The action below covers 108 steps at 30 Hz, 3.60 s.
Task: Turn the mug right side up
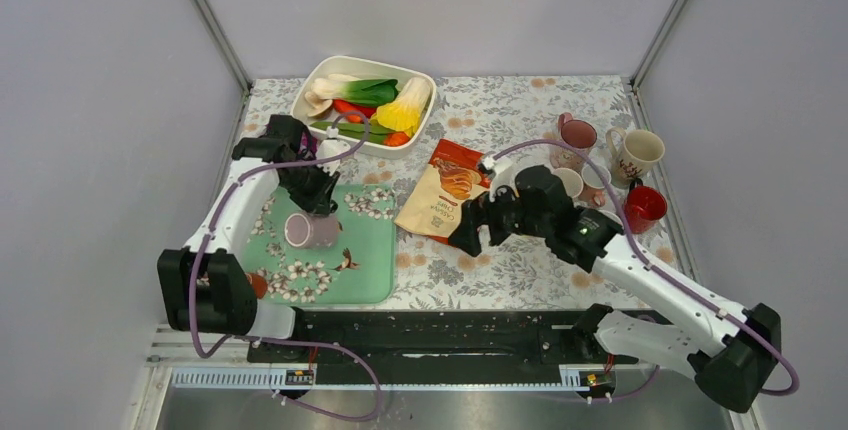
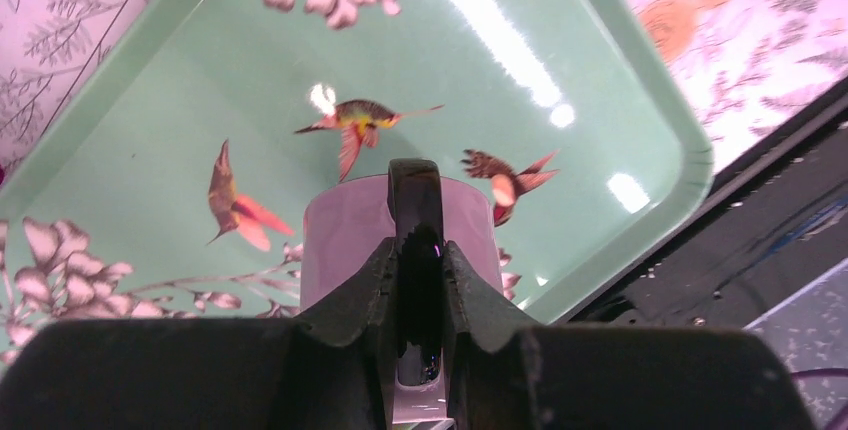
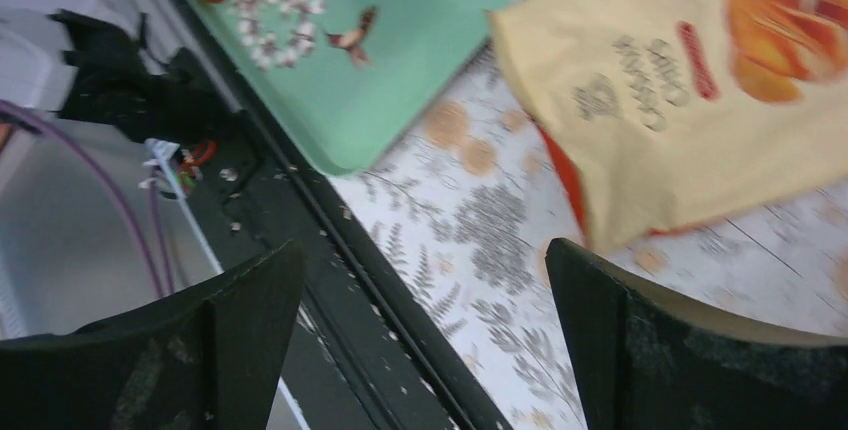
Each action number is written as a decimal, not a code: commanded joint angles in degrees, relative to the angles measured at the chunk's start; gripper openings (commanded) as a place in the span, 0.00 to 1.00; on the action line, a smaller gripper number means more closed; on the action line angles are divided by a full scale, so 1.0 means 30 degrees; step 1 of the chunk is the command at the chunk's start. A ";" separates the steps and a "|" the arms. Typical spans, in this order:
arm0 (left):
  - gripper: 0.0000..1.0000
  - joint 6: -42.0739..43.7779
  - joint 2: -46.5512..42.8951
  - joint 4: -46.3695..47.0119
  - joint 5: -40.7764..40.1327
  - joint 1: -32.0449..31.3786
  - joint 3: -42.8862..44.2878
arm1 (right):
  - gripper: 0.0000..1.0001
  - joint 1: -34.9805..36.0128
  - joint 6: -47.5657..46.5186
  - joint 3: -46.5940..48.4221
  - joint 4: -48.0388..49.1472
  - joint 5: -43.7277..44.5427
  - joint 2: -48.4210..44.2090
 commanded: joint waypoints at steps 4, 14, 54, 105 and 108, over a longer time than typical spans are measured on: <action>0.00 -0.0839 -0.1973 0.0696 0.4943 -0.0011 0.1160 | 0.99 0.3114 0.3845 -0.0894 1.1194 -0.2397 0.3645; 0.00 -0.2083 -0.3811 -0.0466 0.8659 -0.0426 0.4903 | 1.00 0.3642 0.5702 0.0725 1.7281 -0.3226 0.7980; 0.99 -0.1283 -0.8021 0.0940 -0.0685 -0.1907 0.0824 | 0.00 0.3751 0.1384 0.1313 -0.8957 0.8551 0.5262; 0.80 1.1476 -0.3676 -0.2174 -0.2847 2.0529 -0.0883 | 1.00 0.0470 0.0290 0.1182 -0.8006 0.5345 0.1714; 0.74 1.2368 -0.3656 -0.2249 -0.3044 2.1540 -0.0840 | 1.00 0.0461 -0.0117 0.1298 -0.8030 0.5427 0.1951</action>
